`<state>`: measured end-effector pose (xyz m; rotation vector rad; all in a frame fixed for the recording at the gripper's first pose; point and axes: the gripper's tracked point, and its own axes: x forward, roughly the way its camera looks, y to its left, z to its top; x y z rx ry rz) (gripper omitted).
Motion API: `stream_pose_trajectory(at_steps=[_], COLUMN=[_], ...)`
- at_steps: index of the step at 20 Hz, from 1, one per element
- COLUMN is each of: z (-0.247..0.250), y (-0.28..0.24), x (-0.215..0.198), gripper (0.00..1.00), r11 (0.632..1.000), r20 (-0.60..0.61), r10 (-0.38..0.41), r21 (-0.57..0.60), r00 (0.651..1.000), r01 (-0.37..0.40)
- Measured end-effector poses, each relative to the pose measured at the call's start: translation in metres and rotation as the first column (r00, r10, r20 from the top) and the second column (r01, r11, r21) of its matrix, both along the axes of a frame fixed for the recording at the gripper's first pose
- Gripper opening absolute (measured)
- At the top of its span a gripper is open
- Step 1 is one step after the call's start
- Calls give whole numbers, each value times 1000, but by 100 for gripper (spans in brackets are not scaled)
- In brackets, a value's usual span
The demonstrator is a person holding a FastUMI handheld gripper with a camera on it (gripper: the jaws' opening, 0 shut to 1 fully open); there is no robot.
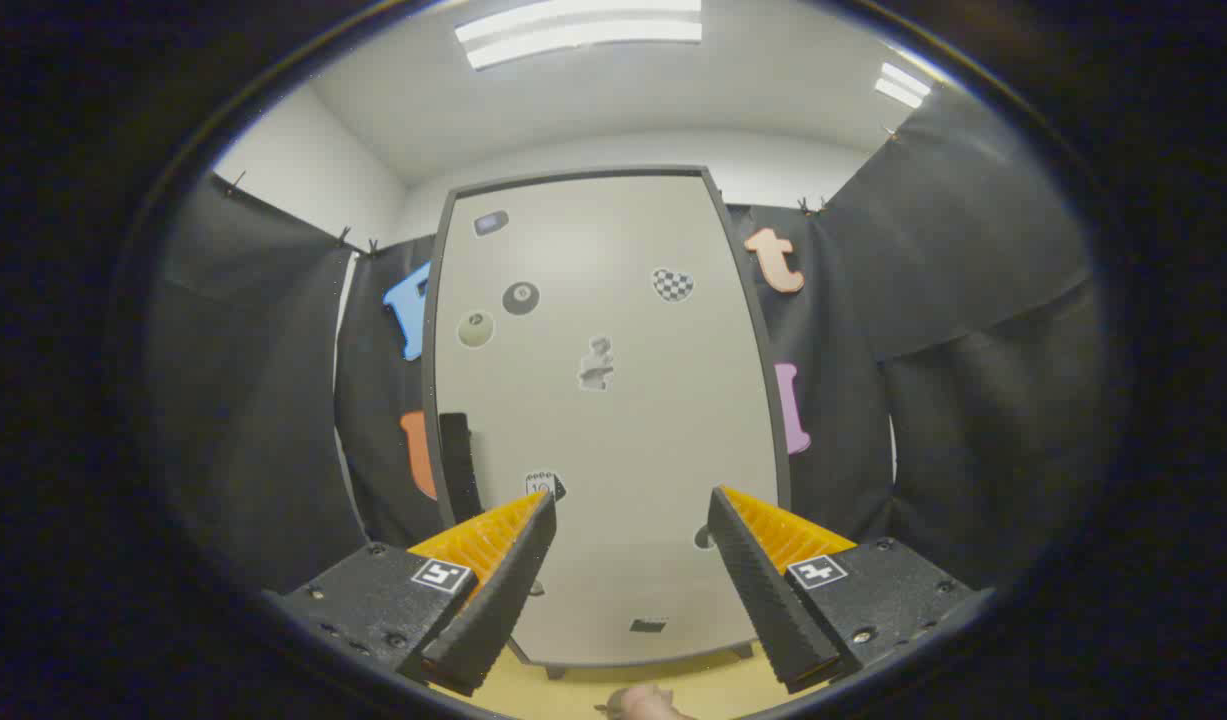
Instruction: Open the shoe cabinet door, grab the shoes and put them into the shoe cabinet, then close the shoe cabinet door.
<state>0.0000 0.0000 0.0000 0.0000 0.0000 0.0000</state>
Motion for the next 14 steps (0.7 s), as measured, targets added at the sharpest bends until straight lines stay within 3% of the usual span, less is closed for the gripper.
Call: stream_pose_trajectory(at_steps=[3, 5, 8, 14], z=[3, 16, 29, 42], y=[-8, -14, -36, -34], x=[-7, -12, -20, -25], gripper=[100, 100, 100, 100], r11=[1000, 1000, 994, 991], r20=[-73, -58, -32, -29], r10=[-12, -25, -108, -124], r21=[14, 9, -26, -51], r00=[997, 998, 994, 992], r01=[13, 25, 107, 122])
